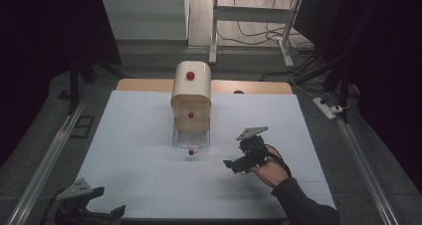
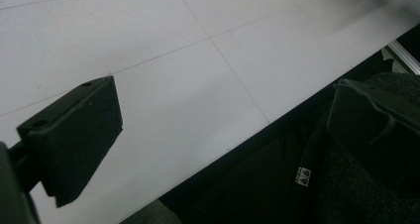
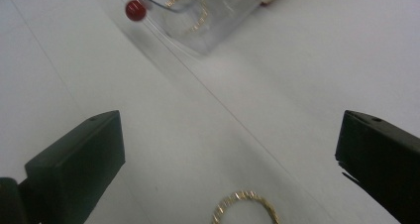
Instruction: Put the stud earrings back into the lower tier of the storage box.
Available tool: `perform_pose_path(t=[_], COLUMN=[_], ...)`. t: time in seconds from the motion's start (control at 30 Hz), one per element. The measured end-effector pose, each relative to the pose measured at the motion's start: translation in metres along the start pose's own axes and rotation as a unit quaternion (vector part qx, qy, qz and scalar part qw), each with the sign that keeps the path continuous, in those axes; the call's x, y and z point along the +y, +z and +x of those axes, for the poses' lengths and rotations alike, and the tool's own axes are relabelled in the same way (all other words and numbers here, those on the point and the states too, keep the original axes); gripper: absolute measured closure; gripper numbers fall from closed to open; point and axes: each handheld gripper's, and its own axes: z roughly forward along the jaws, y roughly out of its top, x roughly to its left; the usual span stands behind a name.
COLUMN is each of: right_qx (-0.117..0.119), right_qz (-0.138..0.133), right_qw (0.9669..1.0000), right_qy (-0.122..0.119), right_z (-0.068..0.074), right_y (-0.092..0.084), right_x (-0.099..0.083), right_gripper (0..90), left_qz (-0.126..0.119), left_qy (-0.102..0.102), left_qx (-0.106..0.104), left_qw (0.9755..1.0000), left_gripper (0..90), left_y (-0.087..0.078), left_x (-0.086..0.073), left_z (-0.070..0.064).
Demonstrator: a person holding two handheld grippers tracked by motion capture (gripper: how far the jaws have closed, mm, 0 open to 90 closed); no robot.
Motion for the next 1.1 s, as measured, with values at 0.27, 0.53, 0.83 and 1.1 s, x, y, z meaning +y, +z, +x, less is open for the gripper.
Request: perform_pose_path(t=[0.27,0.53,0.83,1.1], right_qx=[-0.024,-0.048,-0.059,-0.042], right_qz=[0.015,0.052,0.099,0.107], right_qw=[0.9995,0.9972,0.9929,0.9933], right_qy=[0.015,0.024,0.031,0.008], right_z=[-0.012,-0.027,-0.035,-0.028], right_y=[-0.009,0.0,0.017,0.01], right_x=[-0.022,-0.035,-0.042,-0.037], right_gripper=[0.0,0.0,10.9,58.6], left_qz=[0.001,0.002,0.002,0.003], left_qy=[0.0,0.002,0.005,0.006], left_qx=[0.0,-0.001,0.0,0.001], left_qw=[1.0,1.0,1.0,1.0], left_gripper=[0.9,0.9,1.0,1.1], left_y=[0.0,0.0,0.001,0.001], left_x=[0.0,0.0,0.001,0.001], left_z=[0.0,0.0,-0.001,-0.001])
